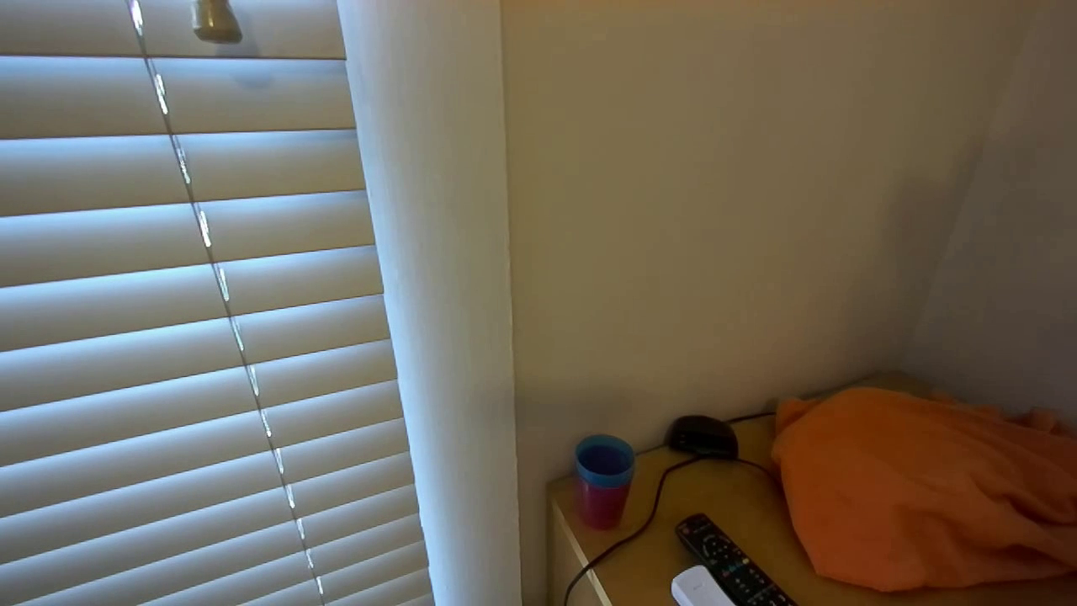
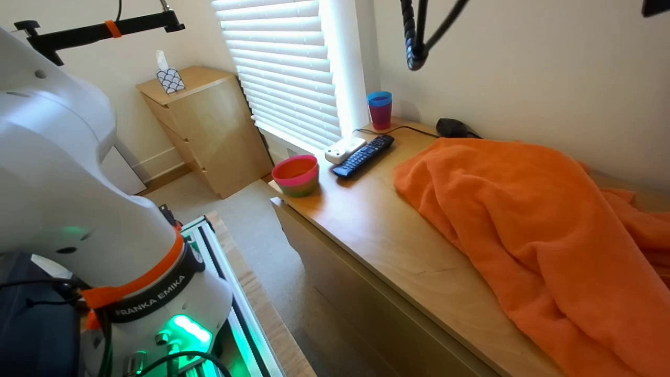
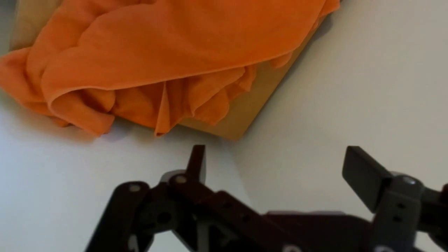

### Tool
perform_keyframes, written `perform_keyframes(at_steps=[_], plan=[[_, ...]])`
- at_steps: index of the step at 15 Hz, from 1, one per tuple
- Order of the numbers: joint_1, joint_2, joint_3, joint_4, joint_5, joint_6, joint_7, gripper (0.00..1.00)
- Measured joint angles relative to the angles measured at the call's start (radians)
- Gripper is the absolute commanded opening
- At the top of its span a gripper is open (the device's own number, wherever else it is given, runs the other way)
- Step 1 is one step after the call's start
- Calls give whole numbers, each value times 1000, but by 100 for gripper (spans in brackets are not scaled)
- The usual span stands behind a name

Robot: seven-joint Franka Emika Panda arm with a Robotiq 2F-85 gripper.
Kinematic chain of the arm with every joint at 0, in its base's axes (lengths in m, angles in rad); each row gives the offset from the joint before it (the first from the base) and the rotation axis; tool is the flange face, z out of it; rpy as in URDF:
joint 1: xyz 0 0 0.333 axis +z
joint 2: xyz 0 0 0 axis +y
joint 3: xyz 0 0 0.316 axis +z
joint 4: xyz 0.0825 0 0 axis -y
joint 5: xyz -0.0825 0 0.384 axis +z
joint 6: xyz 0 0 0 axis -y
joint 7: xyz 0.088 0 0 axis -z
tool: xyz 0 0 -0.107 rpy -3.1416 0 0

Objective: Spread the towel evenly on the cabinet top

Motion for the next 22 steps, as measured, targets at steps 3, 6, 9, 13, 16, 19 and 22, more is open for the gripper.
perform_keyframes(at_steps=[3, 6, 9, 13, 16, 19, 22], plan=[[45, 108, -68, 48, 178, -67, -238, 100], [25, 181, -64, 83, 226, -105, -327, 100], [25, 166, -55, 84, 226, -105, -320, 100], [22, 169, -44, 99, 231, -241, -422, 100], [15, 228, -42, 146, 288, -361, -577, 100], [-15, 364, -31, 251, 307, -494, -711, 100], [-63, 520, 0, 377, 289, -608, -810, 100]])
